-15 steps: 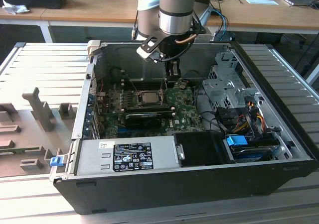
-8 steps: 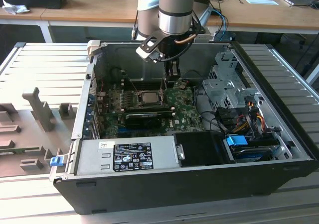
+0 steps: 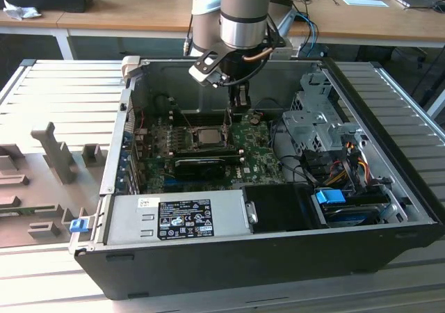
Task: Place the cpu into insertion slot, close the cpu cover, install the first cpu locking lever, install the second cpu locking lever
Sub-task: 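Close the cpu cover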
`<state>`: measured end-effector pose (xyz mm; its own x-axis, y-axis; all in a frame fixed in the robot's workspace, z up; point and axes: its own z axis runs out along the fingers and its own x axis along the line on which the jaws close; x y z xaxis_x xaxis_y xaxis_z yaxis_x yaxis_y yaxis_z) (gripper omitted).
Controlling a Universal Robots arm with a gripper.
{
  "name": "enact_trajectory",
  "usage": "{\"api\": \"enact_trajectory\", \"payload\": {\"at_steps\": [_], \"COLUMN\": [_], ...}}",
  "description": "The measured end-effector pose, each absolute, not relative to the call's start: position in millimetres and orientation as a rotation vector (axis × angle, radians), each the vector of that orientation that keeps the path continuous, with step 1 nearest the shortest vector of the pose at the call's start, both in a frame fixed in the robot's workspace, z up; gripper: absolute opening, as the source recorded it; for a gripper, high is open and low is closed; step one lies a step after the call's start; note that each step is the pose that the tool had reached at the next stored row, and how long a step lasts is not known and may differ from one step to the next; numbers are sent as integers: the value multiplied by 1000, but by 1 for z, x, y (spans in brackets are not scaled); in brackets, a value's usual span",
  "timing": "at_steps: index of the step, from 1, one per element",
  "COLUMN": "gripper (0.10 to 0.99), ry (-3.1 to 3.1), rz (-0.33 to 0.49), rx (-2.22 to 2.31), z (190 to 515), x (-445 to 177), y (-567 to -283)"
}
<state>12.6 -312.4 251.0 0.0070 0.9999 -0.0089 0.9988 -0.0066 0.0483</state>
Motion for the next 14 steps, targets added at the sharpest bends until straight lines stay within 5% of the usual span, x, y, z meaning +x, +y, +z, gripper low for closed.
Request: {"api": "enact_trajectory", "payload": {"at_steps": [14], "gripper": [106], "ry": [2185], "rz": [43], "rx": [2200], "z": [251], "x": [3], "y": [-312]}}
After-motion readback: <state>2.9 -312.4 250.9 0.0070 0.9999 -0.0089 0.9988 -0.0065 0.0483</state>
